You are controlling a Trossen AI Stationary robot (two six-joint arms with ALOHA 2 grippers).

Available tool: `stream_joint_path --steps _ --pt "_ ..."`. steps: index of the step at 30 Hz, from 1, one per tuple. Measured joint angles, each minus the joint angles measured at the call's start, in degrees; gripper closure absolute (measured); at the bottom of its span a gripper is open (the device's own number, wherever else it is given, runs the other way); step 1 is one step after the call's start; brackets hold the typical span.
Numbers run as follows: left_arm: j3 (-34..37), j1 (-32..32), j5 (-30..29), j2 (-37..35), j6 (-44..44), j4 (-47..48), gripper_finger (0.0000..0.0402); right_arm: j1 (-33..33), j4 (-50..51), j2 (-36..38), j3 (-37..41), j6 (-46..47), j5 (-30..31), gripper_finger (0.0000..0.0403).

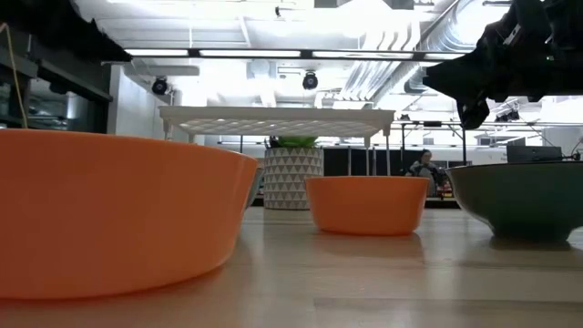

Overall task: Pick & Place Mini bowls
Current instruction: Put the top left orange bowl on the shelf

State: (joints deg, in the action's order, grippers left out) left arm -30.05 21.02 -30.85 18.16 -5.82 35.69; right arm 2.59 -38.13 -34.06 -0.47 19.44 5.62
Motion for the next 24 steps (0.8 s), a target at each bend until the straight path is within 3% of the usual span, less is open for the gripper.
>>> stream_joint_path --steps 12,18,24 --pt "-7.5 0.0 14.2 26.1 -13.1 10.5 0.0245 0.0 0.1 0.0 0.0 0.0 0.0 0.0332" --pt "-8.3 0.0 20.9 34.3 -16.9 13.4 0.0245 0.0 0.1 0.0 0.0 0.0 0.0 0.0332" --pt "-8.3 0.0 22.0 40.9 -20.4 14.2 0.0245 0.0 0.2 0.0 0.0 0.0 0.0 0.0332"
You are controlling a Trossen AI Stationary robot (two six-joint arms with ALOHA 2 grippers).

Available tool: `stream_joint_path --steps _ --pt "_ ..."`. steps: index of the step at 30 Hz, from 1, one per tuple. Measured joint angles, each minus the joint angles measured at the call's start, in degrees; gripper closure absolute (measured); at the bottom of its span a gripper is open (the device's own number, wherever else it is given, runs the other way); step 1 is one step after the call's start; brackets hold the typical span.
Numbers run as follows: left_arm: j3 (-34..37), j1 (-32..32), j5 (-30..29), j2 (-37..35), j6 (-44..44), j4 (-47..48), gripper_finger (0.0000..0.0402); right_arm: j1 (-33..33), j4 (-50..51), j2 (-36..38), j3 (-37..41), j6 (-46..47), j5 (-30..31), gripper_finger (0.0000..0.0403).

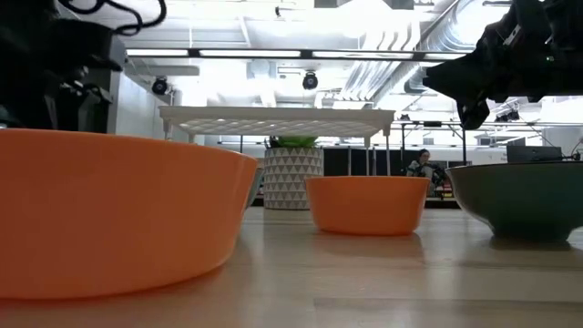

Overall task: Pick & Place Mini bowls
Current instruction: Put the top left orange bowl on the shelf

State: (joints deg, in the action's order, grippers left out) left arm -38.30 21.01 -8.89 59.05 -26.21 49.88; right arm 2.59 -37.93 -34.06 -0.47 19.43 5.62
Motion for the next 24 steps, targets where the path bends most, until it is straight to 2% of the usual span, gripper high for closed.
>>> stream_joint_path --steps 12,24 --pt "0.0 0.0 -0.8 9.9 -5.6 1.6 0.0245 0.0 0.0 0.0 0.0 0.0 0.0 0.0332" --pt "0.0 0.0 0.2 14.2 -9.7 -0.3 0.0248 0.0 0.0 0.0 0.0 0.0 0.0 0.0332"
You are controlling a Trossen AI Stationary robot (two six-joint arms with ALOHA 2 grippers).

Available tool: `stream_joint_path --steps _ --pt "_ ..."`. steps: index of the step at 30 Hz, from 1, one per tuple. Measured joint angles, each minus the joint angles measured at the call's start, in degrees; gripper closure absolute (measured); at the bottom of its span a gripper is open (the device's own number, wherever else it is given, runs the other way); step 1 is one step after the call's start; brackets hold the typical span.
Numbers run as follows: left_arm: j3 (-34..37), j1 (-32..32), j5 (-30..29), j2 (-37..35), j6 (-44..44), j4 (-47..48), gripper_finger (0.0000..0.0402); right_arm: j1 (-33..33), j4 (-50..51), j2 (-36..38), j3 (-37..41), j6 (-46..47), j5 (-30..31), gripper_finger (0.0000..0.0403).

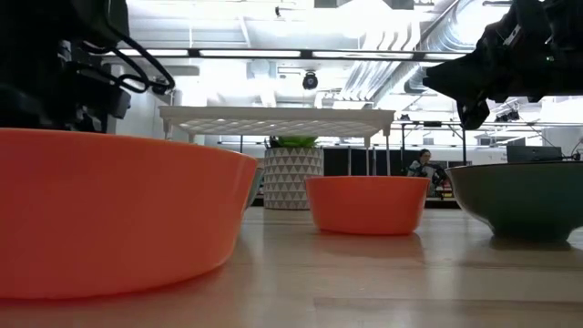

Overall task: Pick & Place Mini bowls
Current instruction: Put the top left orange bowl on the shelf

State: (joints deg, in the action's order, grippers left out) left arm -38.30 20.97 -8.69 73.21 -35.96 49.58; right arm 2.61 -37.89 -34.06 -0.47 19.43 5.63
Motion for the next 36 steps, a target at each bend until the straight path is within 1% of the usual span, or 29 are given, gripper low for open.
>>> stream_joint_path --steps 3,7,14,23,30,36 --pt "0.2 0.0 -0.8 0.8 -0.4 -0.4 0.0265 0.0 0.0 0.0 0.0 0.0 0.0 0.0332" --pt "1.6 0.0 -0.8 1.0 -0.6 -3.0 0.0300 0.0 0.0 0.0 0.0 0.0 0.0 0.0332" --pt "2.8 0.0 -0.4 0.8 -3.5 -3.7 0.0389 0.0 0.0 0.0 0.0 0.0 0.0 0.0332" --pt "1.9 0.0 -0.6 0.1 -2.0 -2.9 0.0398 0.0 0.0 0.0 0.0 0.0 0.0 0.0332" --pt "-1.9 0.0 -2.1 -3.4 -2.0 4.0 0.0401 0.0 0.0 0.0 0.0 0.0 0.0 0.0332" --pt "-8.6 0.0 -4.0 -7.5 -3.4 13.2 0.0401 0.0 0.3 0.0 0.0 0.0 0.0 0.0332"
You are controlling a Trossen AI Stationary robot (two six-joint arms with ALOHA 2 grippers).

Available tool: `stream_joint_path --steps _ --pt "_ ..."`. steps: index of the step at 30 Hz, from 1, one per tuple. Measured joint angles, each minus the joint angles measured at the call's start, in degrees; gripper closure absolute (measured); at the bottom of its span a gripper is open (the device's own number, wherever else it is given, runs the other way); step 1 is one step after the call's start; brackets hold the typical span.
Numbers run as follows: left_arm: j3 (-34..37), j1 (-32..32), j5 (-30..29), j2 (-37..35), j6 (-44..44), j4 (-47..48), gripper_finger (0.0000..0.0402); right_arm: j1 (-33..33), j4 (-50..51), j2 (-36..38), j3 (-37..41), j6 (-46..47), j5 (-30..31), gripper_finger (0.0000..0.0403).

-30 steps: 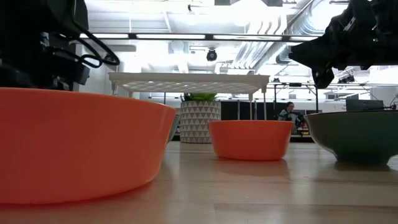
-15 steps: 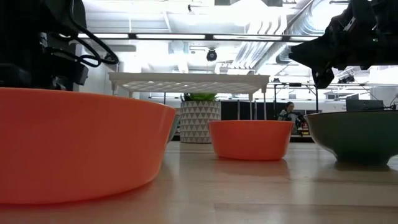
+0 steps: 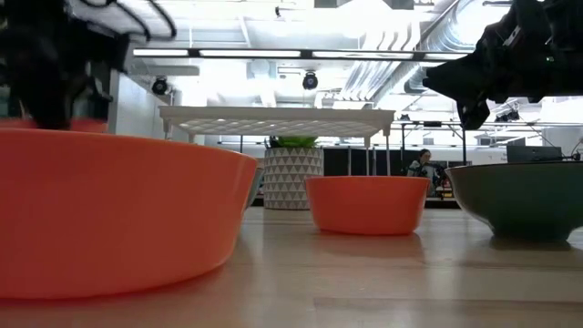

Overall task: Pick & Place Mini bowls
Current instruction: Put the top left orange bowl on the shelf

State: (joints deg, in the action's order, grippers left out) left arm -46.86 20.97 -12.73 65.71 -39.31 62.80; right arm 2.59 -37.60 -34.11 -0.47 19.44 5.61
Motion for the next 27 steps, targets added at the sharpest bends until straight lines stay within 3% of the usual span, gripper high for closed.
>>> stream_joint_path --steps 9,16,21,27 --pt "-14.9 -0.4 -3.9 -2.6 -7.1 12.1 0.0401 0.0 1.0 0.0 0.0 0.0 0.0 0.0332" --pt "-26.2 -7.0 -5.0 -2.4 -10.5 13.9 0.0402 0.0 1.8 0.0 0.0 0.0 0.0 0.0332" --pt "-30.8 -14.0 -5.5 -0.2 -6.1 14.8 0.0401 0.0 1.9 0.0 0.0 0.0 0.0 0.0332" --pt "-34.2 -20.8 -2.3 2.7 2.0 13.2 0.0401 0.0 1.9 0.0 0.0 0.0 0.0 0.0332"
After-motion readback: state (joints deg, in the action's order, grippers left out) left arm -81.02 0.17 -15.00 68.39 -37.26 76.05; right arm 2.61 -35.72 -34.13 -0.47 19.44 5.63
